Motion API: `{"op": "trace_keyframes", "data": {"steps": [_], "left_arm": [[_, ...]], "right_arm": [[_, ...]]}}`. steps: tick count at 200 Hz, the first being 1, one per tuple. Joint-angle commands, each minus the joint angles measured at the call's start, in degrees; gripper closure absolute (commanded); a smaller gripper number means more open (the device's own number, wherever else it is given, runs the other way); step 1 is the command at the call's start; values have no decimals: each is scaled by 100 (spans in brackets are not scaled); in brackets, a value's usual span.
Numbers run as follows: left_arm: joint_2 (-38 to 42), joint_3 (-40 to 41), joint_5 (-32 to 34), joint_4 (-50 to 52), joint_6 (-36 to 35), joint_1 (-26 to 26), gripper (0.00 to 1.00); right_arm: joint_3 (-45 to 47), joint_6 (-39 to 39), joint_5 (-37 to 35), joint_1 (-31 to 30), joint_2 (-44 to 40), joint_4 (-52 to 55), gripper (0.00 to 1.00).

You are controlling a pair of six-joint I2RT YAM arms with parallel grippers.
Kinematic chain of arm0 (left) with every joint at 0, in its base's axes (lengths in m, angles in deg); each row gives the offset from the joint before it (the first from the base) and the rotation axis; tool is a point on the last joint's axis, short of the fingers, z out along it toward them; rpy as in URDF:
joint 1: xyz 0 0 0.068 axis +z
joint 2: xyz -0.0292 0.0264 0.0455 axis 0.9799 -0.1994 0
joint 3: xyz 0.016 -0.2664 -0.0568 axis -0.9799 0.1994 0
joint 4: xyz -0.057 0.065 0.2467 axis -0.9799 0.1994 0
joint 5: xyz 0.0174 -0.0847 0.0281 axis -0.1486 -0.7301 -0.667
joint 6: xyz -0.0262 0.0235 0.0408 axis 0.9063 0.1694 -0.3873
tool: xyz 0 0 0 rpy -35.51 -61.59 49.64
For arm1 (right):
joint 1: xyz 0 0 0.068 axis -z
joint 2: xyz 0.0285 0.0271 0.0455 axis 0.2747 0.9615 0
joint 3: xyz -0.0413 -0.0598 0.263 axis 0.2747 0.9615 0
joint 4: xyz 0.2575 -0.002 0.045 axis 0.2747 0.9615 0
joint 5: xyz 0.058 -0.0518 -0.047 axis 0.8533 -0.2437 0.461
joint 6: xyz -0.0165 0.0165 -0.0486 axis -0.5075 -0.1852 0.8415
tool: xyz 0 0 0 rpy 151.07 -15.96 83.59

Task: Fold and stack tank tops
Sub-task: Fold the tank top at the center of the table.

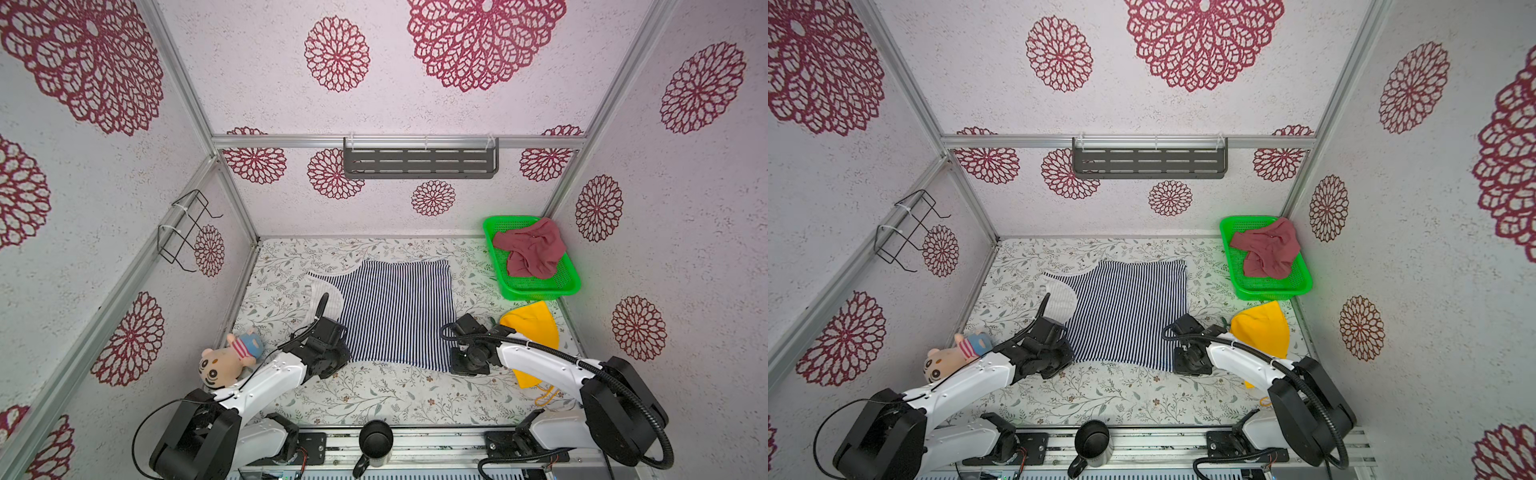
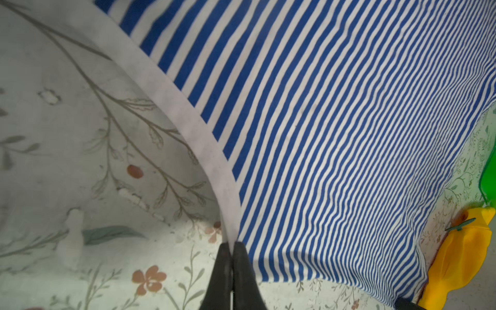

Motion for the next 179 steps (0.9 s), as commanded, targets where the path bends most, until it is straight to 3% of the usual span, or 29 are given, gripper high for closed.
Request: {"op": "trace_keyframes", "data": {"steps": [1,46,179], "left_arm": [[-15,-334,269,458,-214,-18,100],[-493,-968,355,713,-837,68,100],[-2350,-3046,-304,1057,-2641,1105,100]], "right_arm": [[-330,383,-117,79,91,487,100],[-823,845,-176,288,326,636,100],[-2697,1942,-136,1110,1806,929,100]]}}
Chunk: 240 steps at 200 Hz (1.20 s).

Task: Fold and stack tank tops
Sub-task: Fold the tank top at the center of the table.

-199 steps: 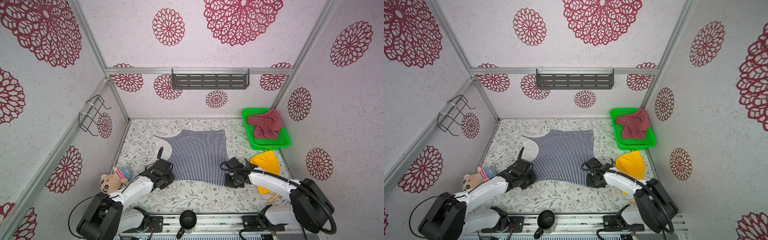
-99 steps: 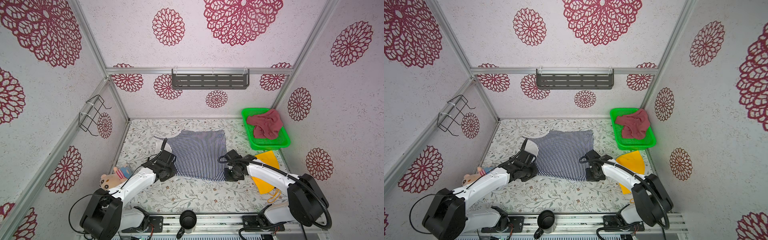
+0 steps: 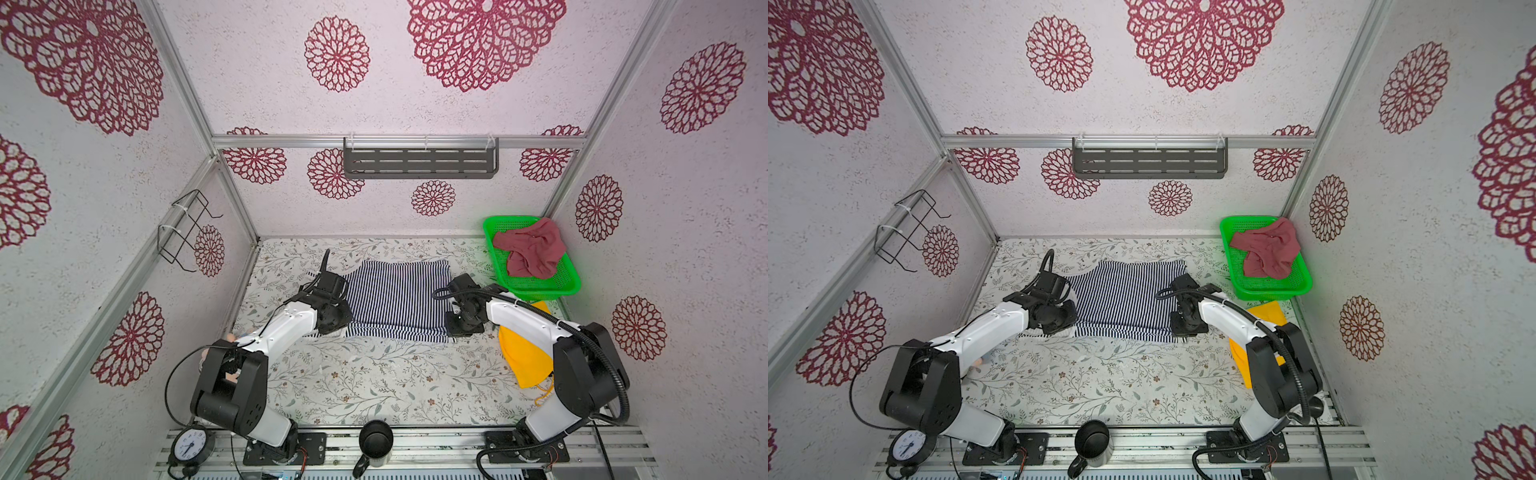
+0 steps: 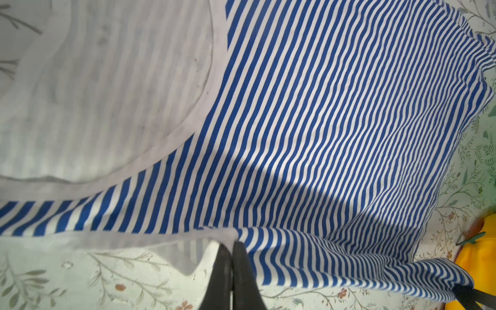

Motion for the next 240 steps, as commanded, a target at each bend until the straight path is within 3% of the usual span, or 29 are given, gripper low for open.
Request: {"op": "trace_keyframes", "data": {"steps": [1,89,173,187,206,240], "left_arm": [[-273,-318,-127,139,-455,168,100],[-1376,-1419,-493,219,-919,424,100],[-1896,-1836,-722,-7,-938,619,100],[-1969,-1896,-710,-60,-902,643,100],[-1983,-1927,-703,-190,-890,670,72],[-1815,-1977,-673,-241,-951,733,45]], "right_arm": [[-330,326,-39,143,202,270,100],[-1348,624,165,489,1233,458,100],[-2231,756,241,791,1800,683,100],[-2349,747,225,849,1866,706,82],[-2341,682,186,924,1753,642,61],[-1989,606,41,865,1123,546,58]]}}
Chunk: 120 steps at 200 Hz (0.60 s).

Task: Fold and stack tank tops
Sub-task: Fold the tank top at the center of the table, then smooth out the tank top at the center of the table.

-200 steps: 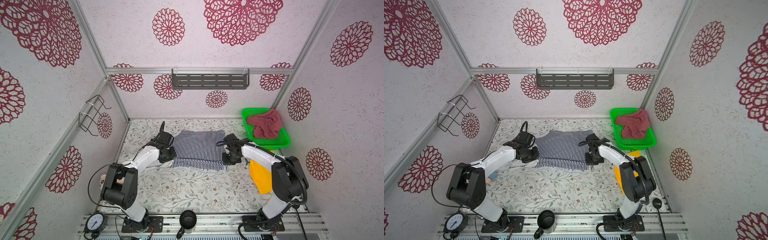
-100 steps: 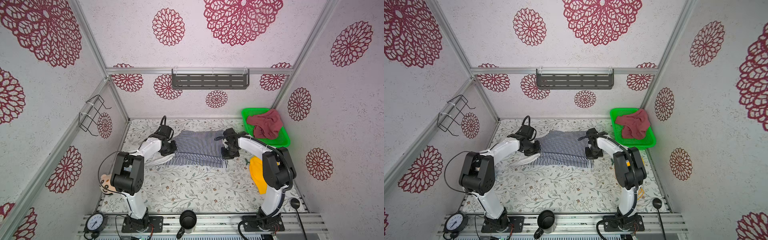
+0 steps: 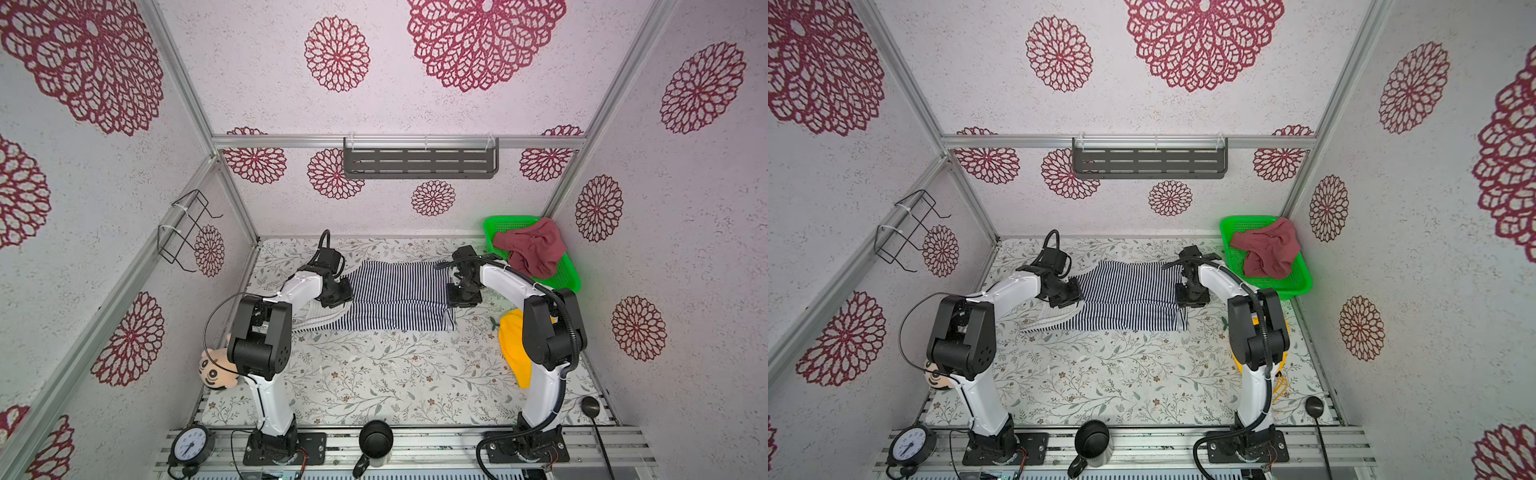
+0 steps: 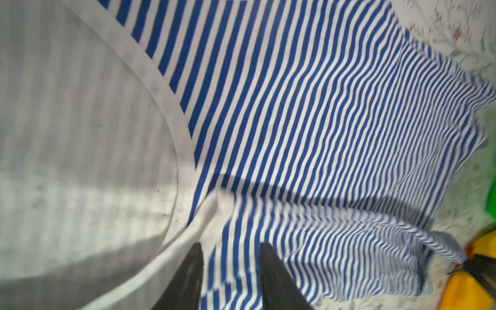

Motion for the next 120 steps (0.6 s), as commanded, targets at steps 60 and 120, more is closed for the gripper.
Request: {"op": "trace_keyframes", "data": {"steps": [60,120], "left_arm": [[816,188,53,-209,41,-15,42],[1159,1400,107,-1040,868,-664,55]], "right_arm": [[894,-337,-460,-422,-1384,-360,63],[876,-632,-472,-1034,-1015,-458,75]]}}
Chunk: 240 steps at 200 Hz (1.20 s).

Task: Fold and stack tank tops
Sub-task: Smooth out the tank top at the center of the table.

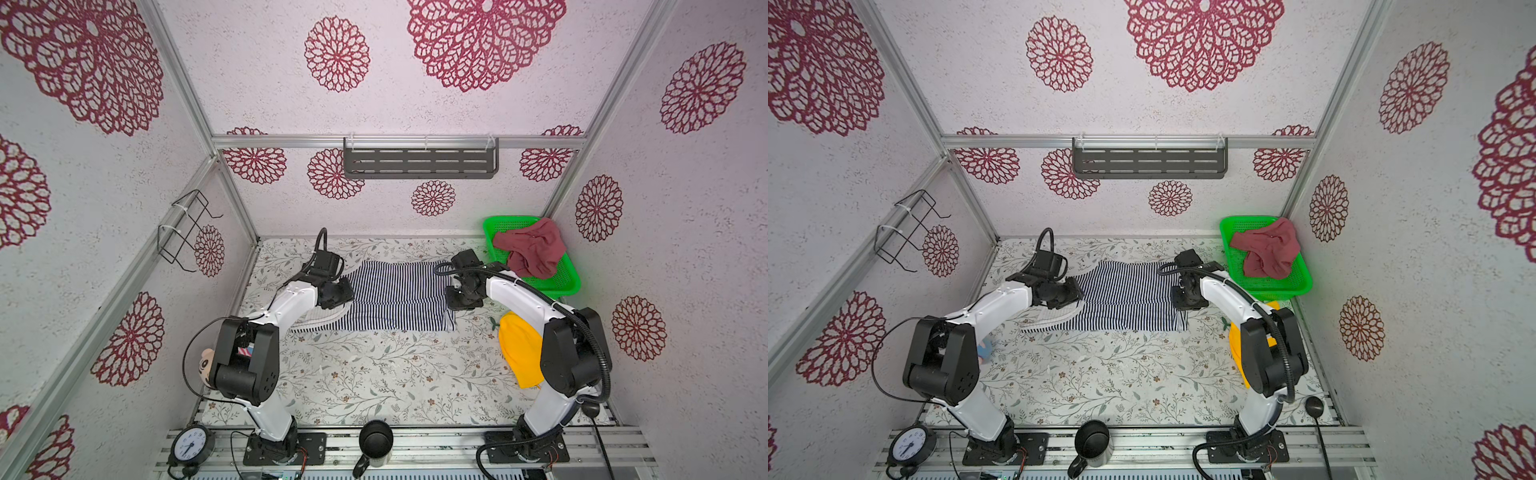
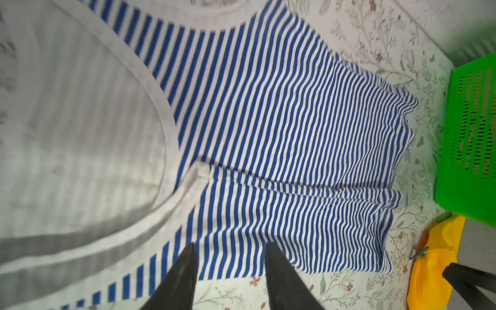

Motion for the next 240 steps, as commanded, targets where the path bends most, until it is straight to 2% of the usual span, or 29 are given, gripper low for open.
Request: {"op": "trace_keyframes", "data": {"steps": [1,58,94,151,193,217,240], "left_arm": [[35,334,0,-496,410,-203,55],[-496,391,227,-724,402,-155,54],[-862,315,256,-791,403,-77,54],[-1198,437,350,-801,377,108,54],[-1340,500,424,-848,369,161,55],[-1380,513,394,-887,362,179,55],[-1322,517,365,-896,398,170,55]], "right_arm": [[33,-235,-143,-437,101,-42,75],[198,-537,-38,-800,581,-209,87],[440,-525,-497,-749,685,-54,89],[872,-484,-1096,-436,487,151,90],[1039,-358,-1316,84,265,161,90],[966,-261,-1318,262,73,191,89],[831,-210,-984,41,-236,150,84]]}}
